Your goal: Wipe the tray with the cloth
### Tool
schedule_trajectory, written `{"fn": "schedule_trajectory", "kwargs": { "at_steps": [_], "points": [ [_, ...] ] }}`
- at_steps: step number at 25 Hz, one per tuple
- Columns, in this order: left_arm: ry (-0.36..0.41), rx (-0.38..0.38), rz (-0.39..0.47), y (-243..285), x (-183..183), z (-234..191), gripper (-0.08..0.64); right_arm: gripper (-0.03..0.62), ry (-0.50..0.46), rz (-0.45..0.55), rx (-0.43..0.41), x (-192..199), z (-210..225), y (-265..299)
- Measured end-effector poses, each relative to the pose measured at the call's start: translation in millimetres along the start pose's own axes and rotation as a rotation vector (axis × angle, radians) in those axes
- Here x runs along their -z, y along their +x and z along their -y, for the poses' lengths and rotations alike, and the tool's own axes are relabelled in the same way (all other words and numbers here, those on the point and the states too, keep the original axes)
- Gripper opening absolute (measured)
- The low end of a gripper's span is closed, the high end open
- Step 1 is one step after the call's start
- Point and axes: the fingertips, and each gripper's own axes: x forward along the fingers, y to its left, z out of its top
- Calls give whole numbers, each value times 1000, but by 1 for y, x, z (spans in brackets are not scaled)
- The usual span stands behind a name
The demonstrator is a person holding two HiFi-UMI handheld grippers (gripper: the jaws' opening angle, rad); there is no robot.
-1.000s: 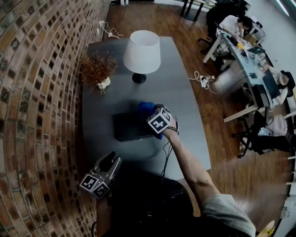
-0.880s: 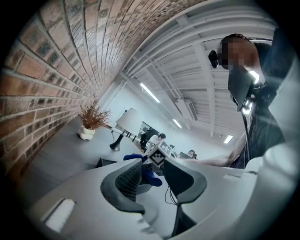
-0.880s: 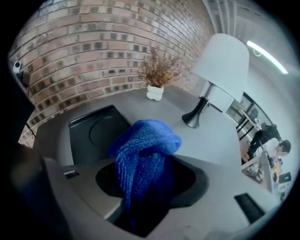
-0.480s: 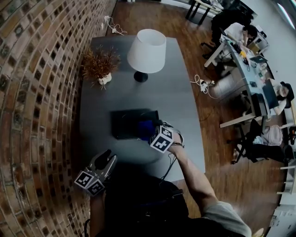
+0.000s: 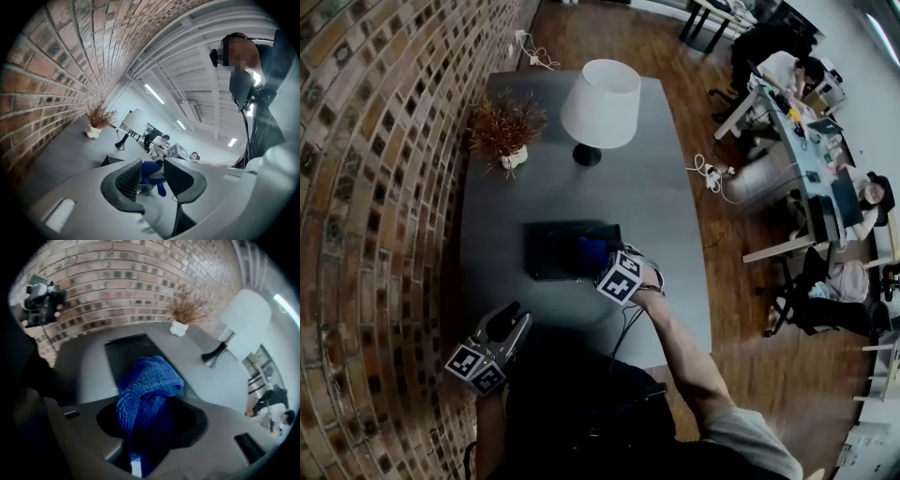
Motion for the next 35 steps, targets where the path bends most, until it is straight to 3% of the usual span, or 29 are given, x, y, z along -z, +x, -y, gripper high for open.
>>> {"fn": "schedule_trajectory", "kwargs": {
  "at_steps": [2,3,5,8,10,14,19,21,23,24,26,29,31,33,35],
  "points": [
    [-10,-9,-3,-1,1,-5,133,202,-62,-56,-115,14,-35,-13],
    [-11,-9,-3,-1,2,-6,133,204,-78,-69,-112,20,-36,-18],
    [-9,0,-4,2,3,-5,133,206,-33,-41,12,20,3,-29],
    [-3,20,-8,7,4,0,133,207,141,81,246,-1,92,-36],
    [-3,30,-12,9,6,4,133,207,221,108,297,-7,126,-27],
    [6,17,-40,7,14,2,133,207,186,14,226,13,108,11],
    [-10,6,-53,12,17,-5,133,207,35,-83,227,34,47,-8],
    [8,9,-87,19,24,-8,133,207,-25,-126,153,49,7,-17],
    [50,1,-131,34,30,-12,133,207,6,-144,17,72,-30,-27],
    [67,-13,-142,42,30,-18,133,207,91,-124,-48,86,-40,-32],
    [84,-66,-135,58,28,-36,133,207,379,3,-108,110,-33,-39],
    [99,-163,-131,83,23,-74,133,209,906,337,-76,130,20,-42],
    [115,-213,-157,98,25,-90,133,209,1185,538,-72,133,56,-34],
    [150,-247,-198,113,31,-96,133,209,1335,657,-127,126,82,-15],
    [207,-264,-261,127,41,-98,137,209,1410,741,-195,108,105,3]
  ]
}}
